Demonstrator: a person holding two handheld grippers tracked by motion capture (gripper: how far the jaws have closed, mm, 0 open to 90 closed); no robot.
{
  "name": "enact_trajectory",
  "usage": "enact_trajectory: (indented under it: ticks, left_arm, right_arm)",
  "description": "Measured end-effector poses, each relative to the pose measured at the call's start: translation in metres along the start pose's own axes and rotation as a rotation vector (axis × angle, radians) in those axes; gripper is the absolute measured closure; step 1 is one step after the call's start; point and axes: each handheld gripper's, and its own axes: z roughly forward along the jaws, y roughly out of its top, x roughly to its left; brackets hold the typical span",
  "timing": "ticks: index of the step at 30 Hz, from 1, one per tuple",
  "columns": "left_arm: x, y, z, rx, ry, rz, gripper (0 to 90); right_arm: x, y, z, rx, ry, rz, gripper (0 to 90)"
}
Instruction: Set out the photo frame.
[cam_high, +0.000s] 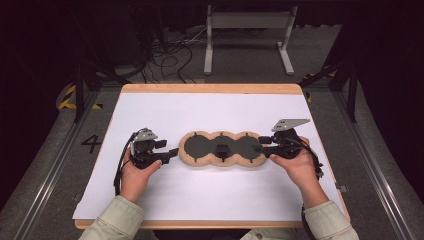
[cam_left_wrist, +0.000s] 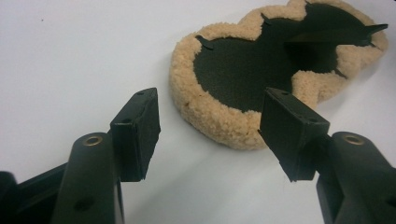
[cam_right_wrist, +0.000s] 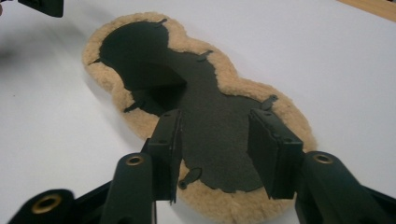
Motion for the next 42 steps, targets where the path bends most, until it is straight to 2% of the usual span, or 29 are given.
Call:
enact_trajectory:
  ticks: [3, 8, 13, 14, 17, 23, 24, 27, 32, 33, 34, 42]
  left_arm:
    - [0.001, 0.001, 0.002, 0.018, 0.008, -0.016, 39.1]
    - [0.006, 0.002, 0.008, 0.03, -0.005, -0.059, 38.4]
    - [0.01, 0.002, 0.014, 0.043, -0.005, -0.094, 33.3]
    - [0.012, 0.002, 0.016, 0.045, -0.018, -0.123, 31.3]
    - [0.013, 0.002, 0.02, 0.05, -0.02, -0.138, 30.0]
    - [0.012, 0.002, 0.029, 0.083, -0.038, -0.157, 27.3]
    - [0.012, 0.001, 0.033, 0.109, -0.052, -0.165, 25.3]
    - [0.011, 0.001, 0.036, 0.135, -0.055, -0.169, 24.1]
    - [0.008, 0.001, 0.042, 0.182, -0.074, -0.181, 21.8]
    - [0.007, 0.001, 0.044, 0.192, -0.069, -0.169, 21.5]
    - [0.005, 0.002, 0.045, 0.201, -0.084, -0.174, 20.9]
    - [0.002, 0.003, 0.05, 0.217, -0.134, -0.18, 20.8]
  right_arm:
    - [-0.005, -0.002, 0.0, -0.002, -0.006, 0.029, 42.6]
    - [-0.014, -0.006, 0.002, 0.005, -0.013, 0.069, 28.8]
    - [-0.019, -0.01, 0.006, 0.023, -0.009, 0.092, 26.8]
    - [-0.023, -0.013, 0.009, 0.036, -0.012, 0.118, 24.3]
    - [-0.027, -0.016, 0.011, 0.04, -0.02, 0.137, 23.0]
    - [-0.034, -0.023, 0.021, 0.046, 0.011, 0.203, 19.1]
    - [-0.035, -0.025, 0.023, 0.06, 0.013, 0.218, 17.5]
    - [-0.036, -0.027, 0.026, 0.07, 0.006, 0.226, 15.9]
    - [-0.036, -0.029, 0.033, 0.117, -0.002, 0.242, 11.8]
    - [-0.036, -0.03, 0.035, 0.123, -0.002, 0.244, 11.4]
    - [-0.035, -0.031, 0.037, 0.132, -0.002, 0.245, 10.8]
    - [-0.032, -0.033, 0.045, 0.178, 0.016, 0.253, 10.1]
